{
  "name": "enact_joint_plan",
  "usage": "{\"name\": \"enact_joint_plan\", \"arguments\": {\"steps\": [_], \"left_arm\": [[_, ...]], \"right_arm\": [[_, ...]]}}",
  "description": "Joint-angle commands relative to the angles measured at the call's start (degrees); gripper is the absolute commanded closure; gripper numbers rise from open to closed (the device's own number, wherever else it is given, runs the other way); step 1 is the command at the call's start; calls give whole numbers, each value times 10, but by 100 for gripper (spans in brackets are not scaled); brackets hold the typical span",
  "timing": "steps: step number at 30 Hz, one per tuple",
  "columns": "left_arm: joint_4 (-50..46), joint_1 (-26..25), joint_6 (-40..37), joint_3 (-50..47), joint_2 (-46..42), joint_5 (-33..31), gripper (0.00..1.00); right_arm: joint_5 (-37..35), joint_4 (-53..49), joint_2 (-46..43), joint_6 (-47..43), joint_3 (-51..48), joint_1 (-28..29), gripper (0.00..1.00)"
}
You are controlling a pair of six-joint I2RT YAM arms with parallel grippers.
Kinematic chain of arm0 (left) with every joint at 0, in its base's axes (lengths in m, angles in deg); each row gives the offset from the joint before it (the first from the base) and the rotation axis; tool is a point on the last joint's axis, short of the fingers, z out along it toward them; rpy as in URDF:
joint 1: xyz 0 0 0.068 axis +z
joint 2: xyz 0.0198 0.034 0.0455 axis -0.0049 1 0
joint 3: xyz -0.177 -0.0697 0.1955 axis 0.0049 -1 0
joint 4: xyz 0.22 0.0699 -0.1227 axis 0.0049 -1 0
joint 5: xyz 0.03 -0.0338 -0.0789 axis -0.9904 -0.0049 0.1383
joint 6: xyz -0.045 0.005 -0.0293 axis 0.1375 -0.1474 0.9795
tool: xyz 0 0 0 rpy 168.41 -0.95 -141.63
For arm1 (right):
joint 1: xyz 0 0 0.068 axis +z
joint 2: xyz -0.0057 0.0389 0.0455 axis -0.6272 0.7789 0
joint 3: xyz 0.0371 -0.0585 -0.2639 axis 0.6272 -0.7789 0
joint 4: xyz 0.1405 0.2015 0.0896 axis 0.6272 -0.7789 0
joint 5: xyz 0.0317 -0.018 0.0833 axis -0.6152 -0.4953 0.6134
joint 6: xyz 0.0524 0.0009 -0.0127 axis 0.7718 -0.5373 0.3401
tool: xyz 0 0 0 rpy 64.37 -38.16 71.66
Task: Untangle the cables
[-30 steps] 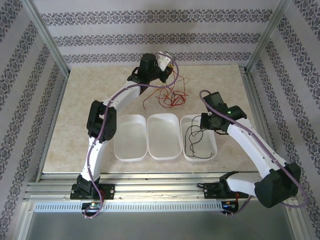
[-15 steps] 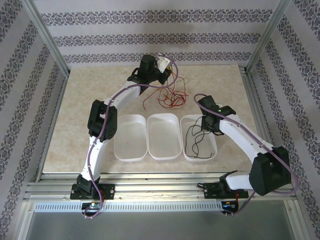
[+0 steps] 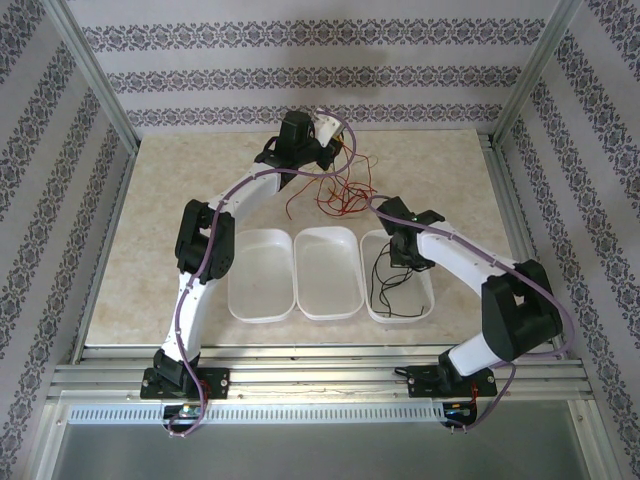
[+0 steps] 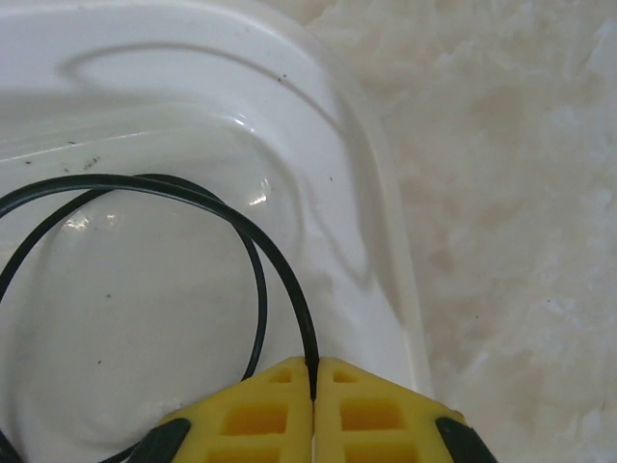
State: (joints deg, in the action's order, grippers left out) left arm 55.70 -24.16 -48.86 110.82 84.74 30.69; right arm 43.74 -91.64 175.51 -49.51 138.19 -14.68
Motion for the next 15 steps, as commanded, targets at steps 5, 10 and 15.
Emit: {"name": "enact_joint_plan", "arguments": {"steps": [5,10,15], "left_arm": [[9,8,-14,-13,0,3,100],[20,9,-16,-24,-4,10,100],[45,12,-17,-42,-11,42,100]], "right_arm": [[-7,-14,-22,-6,22,2,64],[16,-24,-74,-12,40,-9,58],[72,-2,-122,-28,72,-44,54]]}}
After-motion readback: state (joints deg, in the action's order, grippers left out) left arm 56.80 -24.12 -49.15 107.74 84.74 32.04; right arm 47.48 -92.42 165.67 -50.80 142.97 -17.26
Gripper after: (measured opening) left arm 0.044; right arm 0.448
